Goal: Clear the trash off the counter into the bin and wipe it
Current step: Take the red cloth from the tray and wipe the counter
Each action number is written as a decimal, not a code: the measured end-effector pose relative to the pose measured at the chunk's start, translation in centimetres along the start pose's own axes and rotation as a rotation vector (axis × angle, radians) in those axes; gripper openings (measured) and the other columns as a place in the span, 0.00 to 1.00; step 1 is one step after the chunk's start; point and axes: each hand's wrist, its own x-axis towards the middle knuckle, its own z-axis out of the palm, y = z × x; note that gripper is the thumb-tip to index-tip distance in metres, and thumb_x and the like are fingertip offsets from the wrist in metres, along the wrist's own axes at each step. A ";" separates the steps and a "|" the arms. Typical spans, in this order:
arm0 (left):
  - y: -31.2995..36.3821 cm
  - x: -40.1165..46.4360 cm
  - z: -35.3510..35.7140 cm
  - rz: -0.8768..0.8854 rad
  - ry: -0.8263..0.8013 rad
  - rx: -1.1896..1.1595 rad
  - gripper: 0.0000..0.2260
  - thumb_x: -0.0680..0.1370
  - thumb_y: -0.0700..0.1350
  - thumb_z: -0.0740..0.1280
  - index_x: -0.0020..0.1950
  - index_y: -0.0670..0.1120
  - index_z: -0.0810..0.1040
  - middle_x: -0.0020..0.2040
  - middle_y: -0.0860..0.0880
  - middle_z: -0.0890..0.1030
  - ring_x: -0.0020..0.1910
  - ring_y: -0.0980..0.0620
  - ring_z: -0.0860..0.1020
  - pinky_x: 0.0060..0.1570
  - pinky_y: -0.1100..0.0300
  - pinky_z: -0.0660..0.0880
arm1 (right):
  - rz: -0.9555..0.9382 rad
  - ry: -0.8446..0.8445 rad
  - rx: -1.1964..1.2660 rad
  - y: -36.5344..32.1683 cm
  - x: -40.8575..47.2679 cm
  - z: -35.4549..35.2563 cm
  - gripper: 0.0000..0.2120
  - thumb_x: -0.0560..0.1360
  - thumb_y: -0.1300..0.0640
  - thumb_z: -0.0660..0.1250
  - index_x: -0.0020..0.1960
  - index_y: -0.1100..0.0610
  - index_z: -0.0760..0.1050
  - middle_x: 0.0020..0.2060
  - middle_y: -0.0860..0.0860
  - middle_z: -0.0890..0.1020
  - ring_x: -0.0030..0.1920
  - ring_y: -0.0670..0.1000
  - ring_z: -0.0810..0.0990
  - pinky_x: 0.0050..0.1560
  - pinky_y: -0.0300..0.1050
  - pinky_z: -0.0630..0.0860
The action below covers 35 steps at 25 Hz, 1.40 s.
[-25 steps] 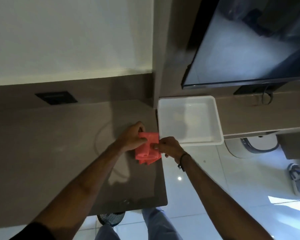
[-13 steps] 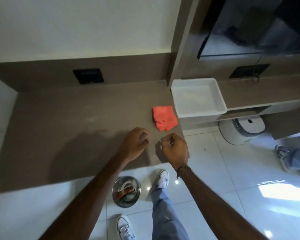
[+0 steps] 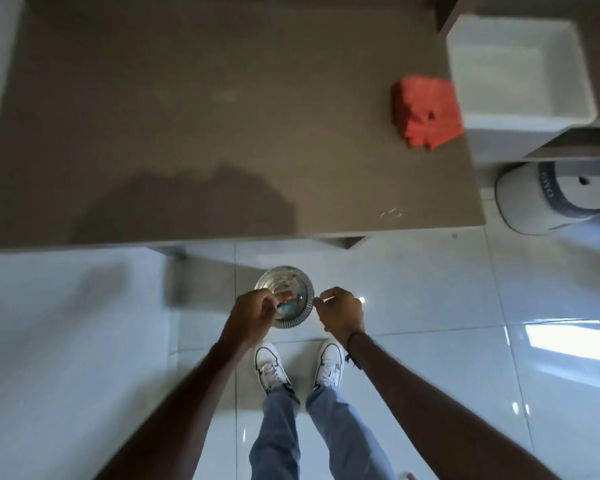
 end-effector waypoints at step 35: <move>7.3 -6.1 -3.3 -0.578 -0.064 -0.050 0.16 0.82 0.41 0.64 0.67 0.34 0.76 0.64 0.33 0.81 0.58 0.35 0.84 0.53 0.43 0.85 | -0.689 0.262 -0.566 -9.8 -7.7 -18.1 0.09 0.73 0.51 0.64 0.46 0.50 0.82 0.40 0.46 0.86 0.37 0.49 0.82 0.39 0.44 0.81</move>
